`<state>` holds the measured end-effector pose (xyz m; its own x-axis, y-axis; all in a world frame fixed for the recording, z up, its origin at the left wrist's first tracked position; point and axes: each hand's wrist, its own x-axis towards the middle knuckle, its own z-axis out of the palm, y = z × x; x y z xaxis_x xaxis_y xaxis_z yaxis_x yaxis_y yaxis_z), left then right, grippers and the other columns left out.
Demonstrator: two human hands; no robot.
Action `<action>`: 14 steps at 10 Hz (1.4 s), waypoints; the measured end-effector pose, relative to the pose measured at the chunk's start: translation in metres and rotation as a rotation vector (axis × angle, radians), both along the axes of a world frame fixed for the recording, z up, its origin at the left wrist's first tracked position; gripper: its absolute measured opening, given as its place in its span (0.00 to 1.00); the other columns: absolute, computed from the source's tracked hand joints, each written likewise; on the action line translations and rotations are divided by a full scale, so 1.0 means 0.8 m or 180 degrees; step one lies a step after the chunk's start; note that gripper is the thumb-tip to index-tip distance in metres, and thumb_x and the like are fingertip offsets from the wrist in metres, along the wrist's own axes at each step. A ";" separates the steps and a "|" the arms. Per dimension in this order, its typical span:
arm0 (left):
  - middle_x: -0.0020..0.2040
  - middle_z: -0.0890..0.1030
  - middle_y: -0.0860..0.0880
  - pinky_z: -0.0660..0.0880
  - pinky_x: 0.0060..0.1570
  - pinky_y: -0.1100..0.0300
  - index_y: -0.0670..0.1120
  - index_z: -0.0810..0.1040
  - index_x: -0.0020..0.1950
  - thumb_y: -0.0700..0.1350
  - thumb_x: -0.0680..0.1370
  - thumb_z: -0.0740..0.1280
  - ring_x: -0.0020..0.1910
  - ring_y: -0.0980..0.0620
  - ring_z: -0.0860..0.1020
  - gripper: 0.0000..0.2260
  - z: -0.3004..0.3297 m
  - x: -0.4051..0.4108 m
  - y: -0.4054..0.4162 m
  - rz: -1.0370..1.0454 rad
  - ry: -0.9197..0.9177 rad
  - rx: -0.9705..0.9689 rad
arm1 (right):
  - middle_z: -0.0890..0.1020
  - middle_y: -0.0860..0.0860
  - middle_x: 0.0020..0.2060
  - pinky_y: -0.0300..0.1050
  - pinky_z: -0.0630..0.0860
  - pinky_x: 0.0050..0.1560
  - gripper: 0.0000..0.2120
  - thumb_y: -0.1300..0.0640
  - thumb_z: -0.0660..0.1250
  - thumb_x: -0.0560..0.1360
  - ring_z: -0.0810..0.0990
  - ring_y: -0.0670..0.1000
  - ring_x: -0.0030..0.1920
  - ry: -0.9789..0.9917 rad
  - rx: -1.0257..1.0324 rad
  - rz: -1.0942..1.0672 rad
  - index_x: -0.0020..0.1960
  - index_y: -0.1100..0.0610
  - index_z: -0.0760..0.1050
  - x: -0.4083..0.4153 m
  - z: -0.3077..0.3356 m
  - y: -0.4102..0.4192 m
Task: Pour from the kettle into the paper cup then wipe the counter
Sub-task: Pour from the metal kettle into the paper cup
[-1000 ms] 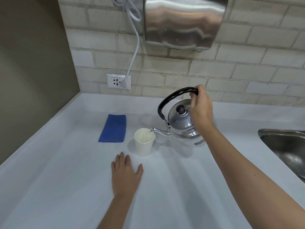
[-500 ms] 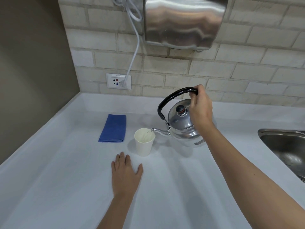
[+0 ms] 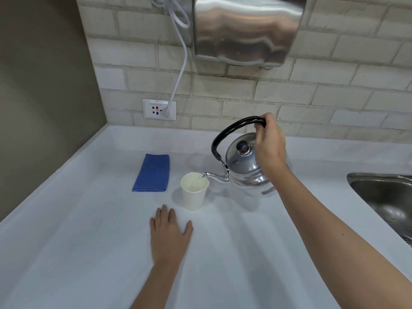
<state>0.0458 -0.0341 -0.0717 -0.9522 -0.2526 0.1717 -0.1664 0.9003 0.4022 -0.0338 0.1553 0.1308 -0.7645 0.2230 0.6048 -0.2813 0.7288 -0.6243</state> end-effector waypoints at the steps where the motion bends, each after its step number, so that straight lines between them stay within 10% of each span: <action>1: 0.76 0.59 0.44 0.49 0.75 0.52 0.42 0.61 0.72 0.59 0.77 0.56 0.76 0.47 0.54 0.29 -0.001 0.000 0.000 -0.0001 0.0004 -0.0007 | 0.78 0.61 0.42 0.58 0.71 0.43 0.06 0.60 0.54 0.79 0.74 0.62 0.45 0.0016 0.0010 -0.0001 0.49 0.61 0.67 0.001 0.000 -0.001; 14: 0.77 0.58 0.44 0.48 0.76 0.52 0.42 0.61 0.72 0.58 0.78 0.56 0.76 0.48 0.54 0.29 0.004 0.002 0.000 -0.0022 -0.0014 0.0042 | 0.79 0.61 0.44 0.60 0.72 0.45 0.06 0.60 0.54 0.79 0.74 0.62 0.46 -0.0030 0.0073 -0.0038 0.49 0.62 0.68 0.005 0.008 -0.006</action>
